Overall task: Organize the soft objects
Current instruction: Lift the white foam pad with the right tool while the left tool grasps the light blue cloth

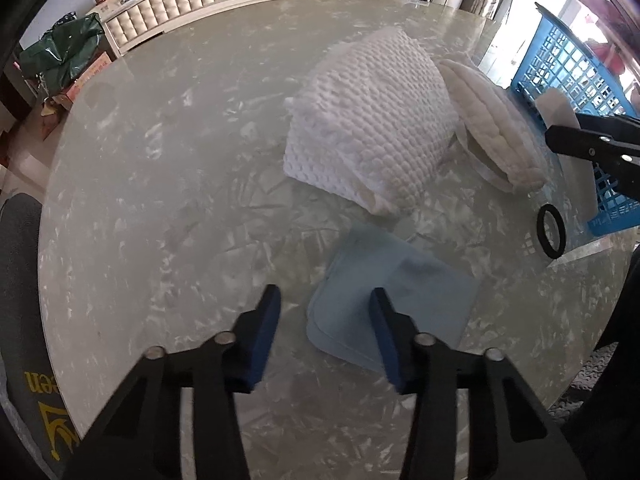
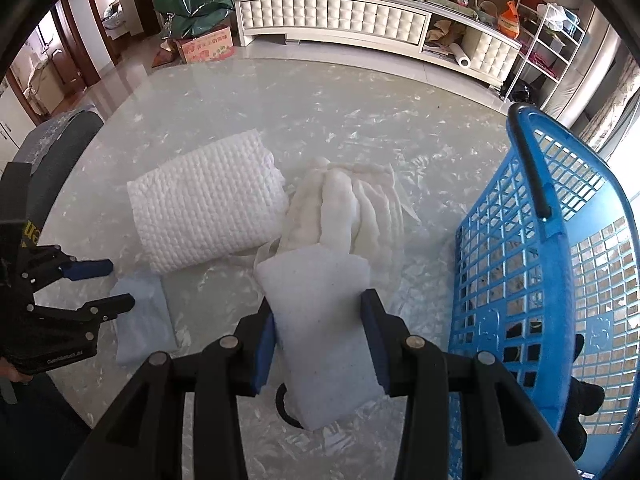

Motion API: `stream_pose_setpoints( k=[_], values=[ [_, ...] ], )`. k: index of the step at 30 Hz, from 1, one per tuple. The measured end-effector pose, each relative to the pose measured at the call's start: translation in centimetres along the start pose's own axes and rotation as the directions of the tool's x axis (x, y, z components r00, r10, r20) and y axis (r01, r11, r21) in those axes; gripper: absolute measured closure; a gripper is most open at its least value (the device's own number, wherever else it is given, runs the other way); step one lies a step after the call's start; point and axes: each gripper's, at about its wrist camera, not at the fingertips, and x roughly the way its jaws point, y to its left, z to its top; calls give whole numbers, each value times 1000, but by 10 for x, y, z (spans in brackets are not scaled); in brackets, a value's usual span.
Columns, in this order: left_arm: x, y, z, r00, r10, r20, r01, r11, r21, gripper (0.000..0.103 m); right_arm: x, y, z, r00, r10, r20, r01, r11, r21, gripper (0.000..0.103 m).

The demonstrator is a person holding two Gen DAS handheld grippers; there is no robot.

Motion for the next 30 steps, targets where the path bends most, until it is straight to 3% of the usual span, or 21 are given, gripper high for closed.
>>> stream_pose_setpoints(
  k=[2,5,10,15,30],
  values=[
    [-1,-4,-1,1000,-22,-5,22,1000,-2,90,-4,2,-2,1000,3,5,-3,1000,-1,64],
    [-1,-8,-1,1000,-26,-8,26,1000,-7,99,-11,6,-3,1000,6,14,-6,1000,-7,64],
    [-1,-1,-3,998,-68,-8,67,995,-68,101,-27,10,-5,999,14,41,-13,1000,-15,64],
    [-25,-3,-1,995,-84,47,88,993,-80,101,-43,2,-9,998,15,66,-14,1000,-11,64],
    [-113,-44,-2,983,-78,164,82,997,-17,101,-89,-18,-31,989,44,141,-45,999,5,64]
  ],
)
